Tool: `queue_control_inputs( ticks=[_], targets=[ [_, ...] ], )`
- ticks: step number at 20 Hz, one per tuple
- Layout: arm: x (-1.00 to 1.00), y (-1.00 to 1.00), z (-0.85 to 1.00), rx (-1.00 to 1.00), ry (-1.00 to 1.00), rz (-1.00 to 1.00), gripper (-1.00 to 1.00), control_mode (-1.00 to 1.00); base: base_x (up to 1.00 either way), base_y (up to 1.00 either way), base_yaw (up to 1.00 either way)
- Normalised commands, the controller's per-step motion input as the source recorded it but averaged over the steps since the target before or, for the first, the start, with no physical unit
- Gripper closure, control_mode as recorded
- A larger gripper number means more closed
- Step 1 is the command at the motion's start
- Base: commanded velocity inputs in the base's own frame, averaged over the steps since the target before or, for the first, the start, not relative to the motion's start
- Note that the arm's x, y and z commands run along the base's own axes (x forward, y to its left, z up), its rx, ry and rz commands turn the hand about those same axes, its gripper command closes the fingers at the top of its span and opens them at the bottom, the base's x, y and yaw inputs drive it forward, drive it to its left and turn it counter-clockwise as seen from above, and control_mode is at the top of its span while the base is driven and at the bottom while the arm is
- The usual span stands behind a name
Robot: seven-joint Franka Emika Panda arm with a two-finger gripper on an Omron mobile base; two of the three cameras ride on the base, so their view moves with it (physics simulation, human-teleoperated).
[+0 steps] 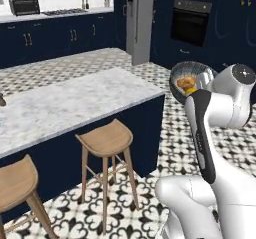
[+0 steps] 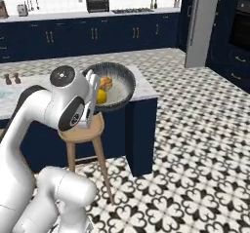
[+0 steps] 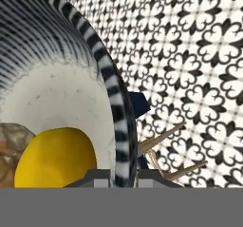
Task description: Pick the chicken drumstick and lemon from their plates and place them in the bowl. Then put the bowl in the fridge.
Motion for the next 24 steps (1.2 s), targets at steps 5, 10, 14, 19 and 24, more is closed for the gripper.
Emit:
queue_control_inputs(
  ticks=[5, 10, 14, 19, 24],
  targets=[
    [0.0, 0.0, 0.0, 0.0, 0.0, 0.0, 1.0, 1.0, 0.62, -1.0, -0.26],
    [0.0, 0.0, 0.0, 0.0, 0.0, 0.0, 1.0, 1.0, 0.99, -1.0, -0.04],
    [0.0, 0.0, 0.0, 0.0, 0.0, 0.0, 1.0, 1.0, 1.0, -1.0, 0.0],
    [0.0, 0.0, 0.0, 0.0, 0.0, 0.0, 1.0, 1.0, 1.0, -1.0, 0.11],
    [0.0, 0.0, 0.0, 0.0, 0.0, 0.0, 1.0, 1.0, 1.0, -1.0, 0.22]
  ],
)
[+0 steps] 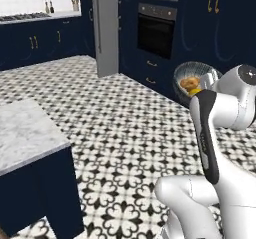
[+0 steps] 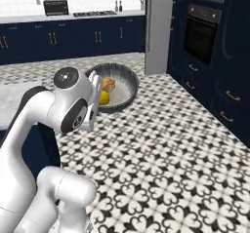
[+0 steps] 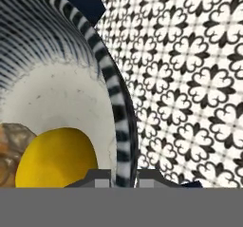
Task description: Pick the chicken drumstick and lemon from their plates and place them in the bowl. Then put the bowl in the fridge.
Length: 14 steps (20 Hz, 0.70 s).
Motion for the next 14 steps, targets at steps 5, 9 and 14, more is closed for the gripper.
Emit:
queue_control_inputs(
  ticks=[5, 9, 14],
  targets=[
    [0.0, 0.0, 0.0, 0.0, 0.0, 0.0, 1.0, 1.0, 1.0, -0.89, 0.35],
    [0.0, 0.0, 0.0, 0.0, 0.0, 0.0, 1.0, 1.0, 1.0, -0.72, 0.49],
    [0.0, 0.0, 0.0, 0.0, 0.0, 0.0, 1.0, 1.0, 1.0, -0.58, 0.59]
  ],
)
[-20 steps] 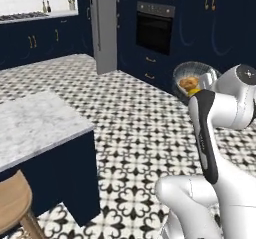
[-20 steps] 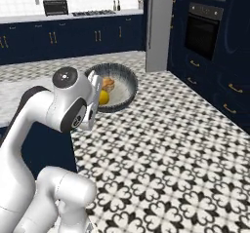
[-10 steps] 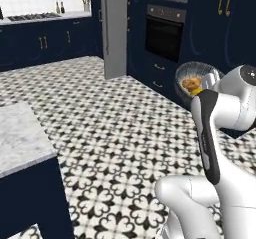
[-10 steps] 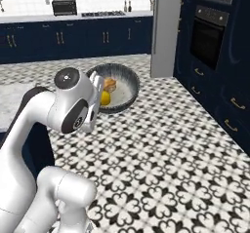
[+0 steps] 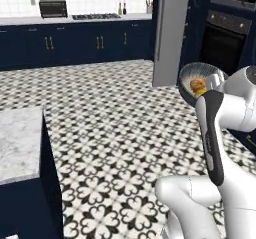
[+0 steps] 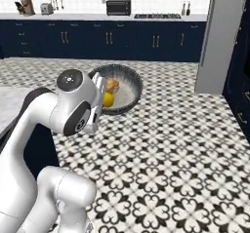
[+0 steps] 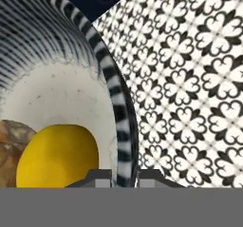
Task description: Pick the chicken drumstick and lemon from their plates and place them in the bowl. Then put the bowl in the fridge.
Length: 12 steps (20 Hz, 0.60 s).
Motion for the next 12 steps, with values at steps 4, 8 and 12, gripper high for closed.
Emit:
queue_control_inputs(
  ticks=[4, 8, 12],
  targets=[
    [0.0, 0.0, 0.0, 0.0, 0.0, 0.0, 1.0, 1.0, 1.0, -0.53, 0.45],
    [0.0, 0.0, 0.0, 0.0, 0.0, 0.0, 1.0, 1.0, 1.0, -0.46, 0.29],
    [0.0, 0.0, 0.0, 0.0, 0.0, 0.0, 1.0, 1.0, 1.0, -0.25, 0.16]
  ],
)
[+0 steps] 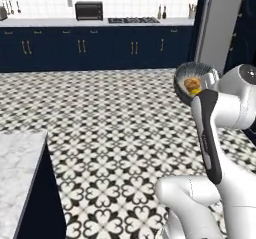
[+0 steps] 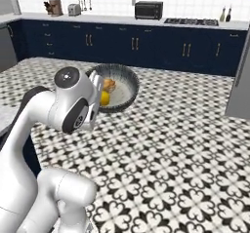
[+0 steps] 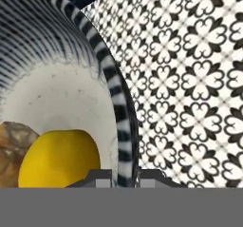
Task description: Pick the chicken drumstick and lemon from their plates and place them in the bowl. Then put the bowl in the fridge.
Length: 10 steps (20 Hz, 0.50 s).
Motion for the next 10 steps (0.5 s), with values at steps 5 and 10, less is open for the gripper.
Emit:
queue_control_inputs(
  ticks=[5, 10],
  targets=[
    [0.0, 0.0, 0.0, 0.0, 0.0, 0.0, 1.0, 1.0, 1.0, -0.29, 0.15],
    [0.0, 0.0, 0.0, 0.0, 0.0, 0.0, 1.0, 1.0, 1.0, -0.24, 0.12]
  ],
)
